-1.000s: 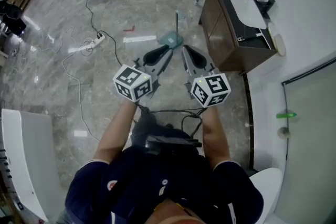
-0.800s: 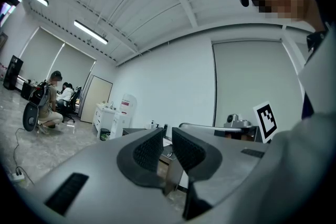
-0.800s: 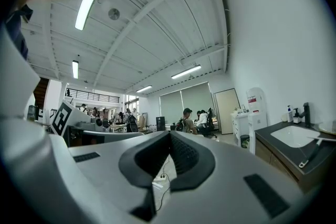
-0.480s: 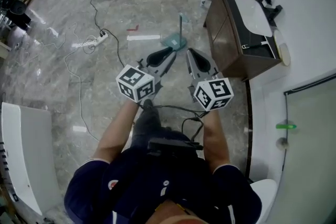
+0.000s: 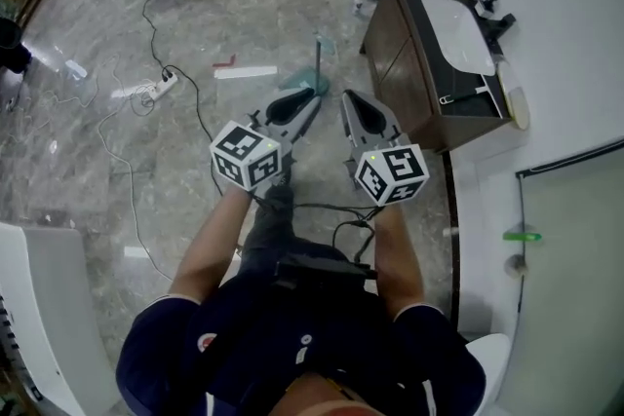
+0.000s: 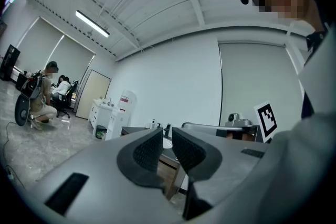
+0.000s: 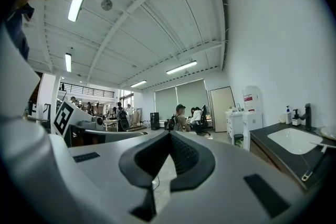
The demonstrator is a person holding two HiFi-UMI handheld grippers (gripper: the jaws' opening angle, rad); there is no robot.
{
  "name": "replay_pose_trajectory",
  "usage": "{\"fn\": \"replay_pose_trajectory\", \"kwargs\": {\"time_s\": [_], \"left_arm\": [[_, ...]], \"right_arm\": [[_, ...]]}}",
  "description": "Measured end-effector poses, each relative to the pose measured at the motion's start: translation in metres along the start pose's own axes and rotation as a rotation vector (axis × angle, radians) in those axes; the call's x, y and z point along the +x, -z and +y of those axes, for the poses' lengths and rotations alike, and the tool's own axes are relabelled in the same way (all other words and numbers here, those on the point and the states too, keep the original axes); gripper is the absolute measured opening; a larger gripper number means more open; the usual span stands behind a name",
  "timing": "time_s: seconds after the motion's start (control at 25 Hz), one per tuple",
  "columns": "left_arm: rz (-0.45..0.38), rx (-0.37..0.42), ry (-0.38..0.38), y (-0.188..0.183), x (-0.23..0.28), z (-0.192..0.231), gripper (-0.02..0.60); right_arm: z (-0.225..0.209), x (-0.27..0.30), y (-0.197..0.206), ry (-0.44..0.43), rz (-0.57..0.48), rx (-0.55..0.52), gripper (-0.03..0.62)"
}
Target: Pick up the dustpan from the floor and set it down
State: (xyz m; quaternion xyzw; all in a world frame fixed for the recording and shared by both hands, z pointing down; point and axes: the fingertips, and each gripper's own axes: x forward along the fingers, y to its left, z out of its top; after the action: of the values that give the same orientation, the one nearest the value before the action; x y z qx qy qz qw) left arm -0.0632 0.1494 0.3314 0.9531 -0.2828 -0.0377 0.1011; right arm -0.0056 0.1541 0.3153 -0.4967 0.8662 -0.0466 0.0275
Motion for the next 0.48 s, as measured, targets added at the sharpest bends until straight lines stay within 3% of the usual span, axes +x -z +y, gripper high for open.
{"fn": "replay_pose_trajectory", "kwargs": {"time_s": [0.48], "left_arm": [[0.042, -0.024, 0.049, 0.001, 0.101, 0.142, 0.063]], "right_arm": [[-0.090, 0.134, 0.027, 0.077, 0.118, 0.006, 0.006]]}}
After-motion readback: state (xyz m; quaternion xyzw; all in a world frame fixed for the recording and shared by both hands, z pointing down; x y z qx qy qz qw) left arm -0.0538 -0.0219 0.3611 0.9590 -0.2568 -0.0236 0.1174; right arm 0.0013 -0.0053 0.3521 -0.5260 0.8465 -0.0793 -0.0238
